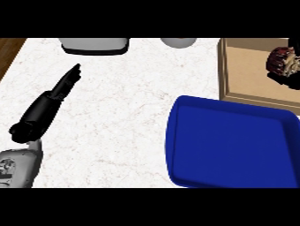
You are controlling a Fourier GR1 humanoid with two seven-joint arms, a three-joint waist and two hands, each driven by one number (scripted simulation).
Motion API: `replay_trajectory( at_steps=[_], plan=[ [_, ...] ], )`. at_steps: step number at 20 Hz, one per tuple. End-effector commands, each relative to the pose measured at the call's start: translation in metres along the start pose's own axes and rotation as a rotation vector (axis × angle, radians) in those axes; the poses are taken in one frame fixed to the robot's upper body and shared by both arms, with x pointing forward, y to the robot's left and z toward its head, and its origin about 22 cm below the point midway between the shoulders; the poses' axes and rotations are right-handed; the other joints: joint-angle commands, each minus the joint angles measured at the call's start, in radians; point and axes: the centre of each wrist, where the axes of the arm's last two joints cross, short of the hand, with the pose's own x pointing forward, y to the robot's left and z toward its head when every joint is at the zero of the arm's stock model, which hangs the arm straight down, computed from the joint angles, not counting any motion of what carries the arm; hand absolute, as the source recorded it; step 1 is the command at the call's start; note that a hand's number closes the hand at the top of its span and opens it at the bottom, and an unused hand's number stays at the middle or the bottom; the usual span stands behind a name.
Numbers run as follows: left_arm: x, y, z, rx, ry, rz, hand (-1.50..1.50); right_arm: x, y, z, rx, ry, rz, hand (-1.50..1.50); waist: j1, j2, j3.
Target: Pick the cupcake from the tray and place it in the cardboard box
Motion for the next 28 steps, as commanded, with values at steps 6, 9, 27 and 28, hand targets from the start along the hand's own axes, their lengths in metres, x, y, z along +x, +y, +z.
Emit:
replay_trajectory(
  at_steps=[6, 9, 27, 28],
  plan=[
    [0.004, -0.002, -0.006, -0.030, -0.027, -0.006, 0.00, -0.043, -0.016, -0.015, 0.322, 0.176, 0.175, 1.50, 0.035, 0.014, 0.000],
    [0.005, -0.008, -0.006, -0.005, -0.038, 0.002, 0.00, -0.063, -0.021, -0.004, 0.390, 0.199, 0.182, 1.50, 0.042, 0.017, 0.002],
    [0.008, -0.011, -0.019, -0.031, -0.039, 0.003, 0.00, -0.087, -0.006, -0.005, 0.353, -0.044, -0.279, -1.50, 0.041, 0.022, 0.006],
    [0.005, -0.006, -0.014, -0.020, -0.035, -0.004, 0.00, -0.092, 0.006, 0.002, 0.265, -0.031, -0.418, -1.50, 0.039, 0.018, 0.008]
  ],
)
